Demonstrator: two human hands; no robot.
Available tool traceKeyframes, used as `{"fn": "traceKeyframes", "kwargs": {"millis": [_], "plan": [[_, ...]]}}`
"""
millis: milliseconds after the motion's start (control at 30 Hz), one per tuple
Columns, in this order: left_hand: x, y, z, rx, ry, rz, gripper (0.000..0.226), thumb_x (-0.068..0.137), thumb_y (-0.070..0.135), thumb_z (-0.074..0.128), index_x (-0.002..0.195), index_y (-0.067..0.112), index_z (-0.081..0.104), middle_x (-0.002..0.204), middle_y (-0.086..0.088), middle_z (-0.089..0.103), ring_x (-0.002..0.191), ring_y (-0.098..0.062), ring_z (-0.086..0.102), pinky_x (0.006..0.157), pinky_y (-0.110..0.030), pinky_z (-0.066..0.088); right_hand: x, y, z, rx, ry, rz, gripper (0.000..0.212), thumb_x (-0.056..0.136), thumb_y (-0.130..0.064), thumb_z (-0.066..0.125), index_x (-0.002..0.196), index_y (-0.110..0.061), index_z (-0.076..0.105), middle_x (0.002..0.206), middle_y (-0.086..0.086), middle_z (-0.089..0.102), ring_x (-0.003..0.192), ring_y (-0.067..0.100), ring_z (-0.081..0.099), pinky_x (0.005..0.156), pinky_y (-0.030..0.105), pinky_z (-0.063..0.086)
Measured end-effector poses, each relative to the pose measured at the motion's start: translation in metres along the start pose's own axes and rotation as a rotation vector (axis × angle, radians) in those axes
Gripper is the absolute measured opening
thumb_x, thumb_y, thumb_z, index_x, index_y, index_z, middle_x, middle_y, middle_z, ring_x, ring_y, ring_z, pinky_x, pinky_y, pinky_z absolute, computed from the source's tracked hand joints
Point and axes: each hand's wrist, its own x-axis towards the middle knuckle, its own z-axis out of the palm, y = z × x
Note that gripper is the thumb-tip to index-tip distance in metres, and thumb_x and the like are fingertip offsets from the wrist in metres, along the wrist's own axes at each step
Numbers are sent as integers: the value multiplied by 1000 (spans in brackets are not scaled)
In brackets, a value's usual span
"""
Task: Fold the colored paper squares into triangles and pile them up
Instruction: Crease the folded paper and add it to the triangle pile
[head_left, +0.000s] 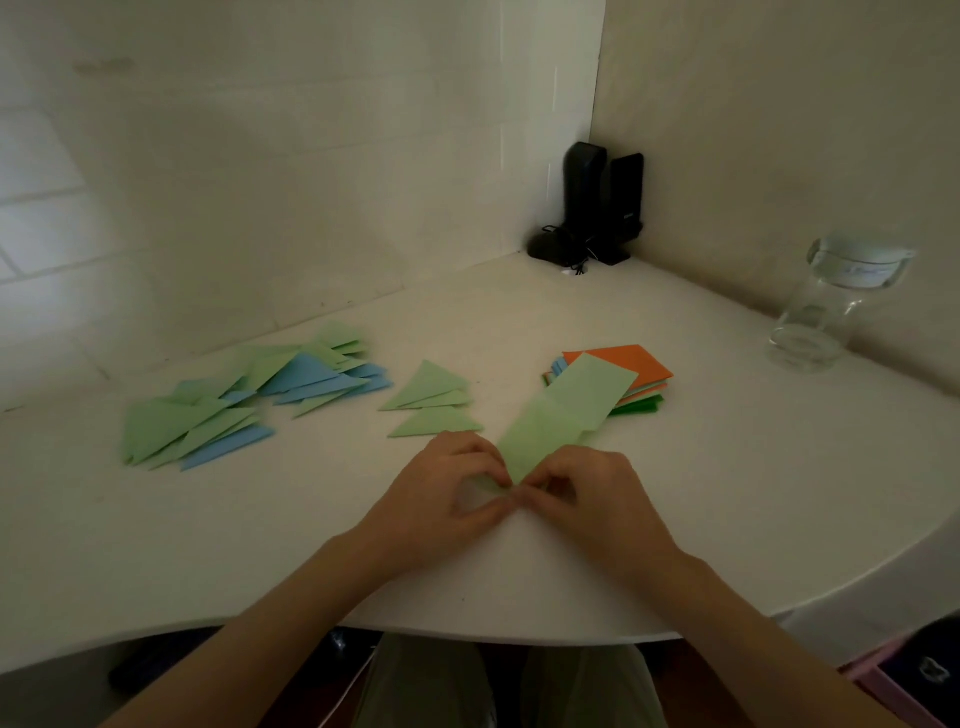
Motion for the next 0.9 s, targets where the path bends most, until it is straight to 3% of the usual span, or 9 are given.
{"fn": "traceKeyframes", "kwargs": {"millis": [133, 300, 433, 567, 767, 900], "plan": [[3, 0, 4, -53, 59, -43, 26, 81, 51, 63, 80, 25, 69, 93, 16, 62, 92, 1, 52, 84, -12, 37, 4, 7, -4, -22, -21, -56, 24, 79, -43, 64, 80, -21, 73, 78, -8, 65, 65, 3, 54, 64, 17, 43], [9, -3, 9, -94, 110, -102, 20, 78, 40, 70, 74, 21, 66, 86, 14, 63, 86, -1, 54, 79, -18, 41, 8, 8, 2, -45, 62, -10, 15, 78, -33, 73, 74, -18, 70, 73, -5, 62, 63, 9, 54, 62, 29, 48], [11, -4, 12, -105, 131, -188, 29, 72, 49, 71, 79, 22, 66, 82, 12, 63, 80, -2, 54, 73, -12, 38, 10, 9, 6, -17, 99, 56, 16, 73, -35, 77, 74, -22, 67, 74, -9, 57, 60, 2, 47, 62, 23, 43], [20, -2, 9, -205, 70, -340, 24, 68, 28, 83, 84, 20, 67, 83, 14, 64, 78, 7, 55, 68, -2, 34, 14, 5, 5, 51, 56, 100, 20, 72, -31, 78, 86, -21, 68, 82, -6, 61, 63, -1, 46, 67, 19, 42], [23, -6, -2, -219, -51, -360, 26, 70, 12, 79, 88, 27, 70, 84, 20, 63, 83, 10, 54, 68, -2, 35, 14, 14, -13, 140, -79, 169, 20, 73, -19, 77, 90, -25, 69, 84, -6, 60, 63, -1, 51, 63, 6, 38], [13, -7, -4, -242, -53, -298, 31, 75, 12, 76, 98, 30, 67, 95, 20, 63, 91, 11, 52, 76, -3, 36, 15, 11, -11, 91, -119, 145, 18, 79, -28, 73, 96, -30, 68, 88, -8, 56, 62, 2, 50, 63, 6, 37]]}}
